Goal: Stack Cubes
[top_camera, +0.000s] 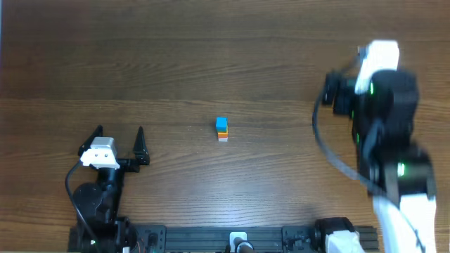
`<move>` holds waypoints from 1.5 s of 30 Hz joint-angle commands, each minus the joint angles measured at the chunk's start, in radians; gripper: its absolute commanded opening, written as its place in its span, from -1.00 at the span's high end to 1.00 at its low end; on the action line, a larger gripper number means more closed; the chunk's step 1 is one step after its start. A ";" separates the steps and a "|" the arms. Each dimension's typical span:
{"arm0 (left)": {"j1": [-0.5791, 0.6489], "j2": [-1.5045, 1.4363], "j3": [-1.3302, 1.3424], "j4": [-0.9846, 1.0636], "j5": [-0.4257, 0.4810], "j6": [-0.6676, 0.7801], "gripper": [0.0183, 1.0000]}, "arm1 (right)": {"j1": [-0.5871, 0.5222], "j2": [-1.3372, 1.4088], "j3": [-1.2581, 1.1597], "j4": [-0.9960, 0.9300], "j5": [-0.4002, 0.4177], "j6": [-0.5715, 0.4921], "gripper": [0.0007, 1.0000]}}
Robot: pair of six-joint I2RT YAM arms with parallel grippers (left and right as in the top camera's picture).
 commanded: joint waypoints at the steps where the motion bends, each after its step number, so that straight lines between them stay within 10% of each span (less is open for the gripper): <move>1: 0.003 -0.007 -0.005 -0.001 0.009 0.011 -1.00 | -0.005 -0.255 -0.205 0.080 -0.079 -0.038 -0.99; 19: 0.003 -0.007 -0.005 -0.001 0.009 0.011 -1.00 | -0.005 -0.860 -0.700 0.203 -0.221 0.008 -0.99; 45: 0.003 -0.007 -0.005 -0.001 0.009 0.011 -1.00 | -0.032 -0.929 -1.106 0.821 -0.247 -0.106 -0.99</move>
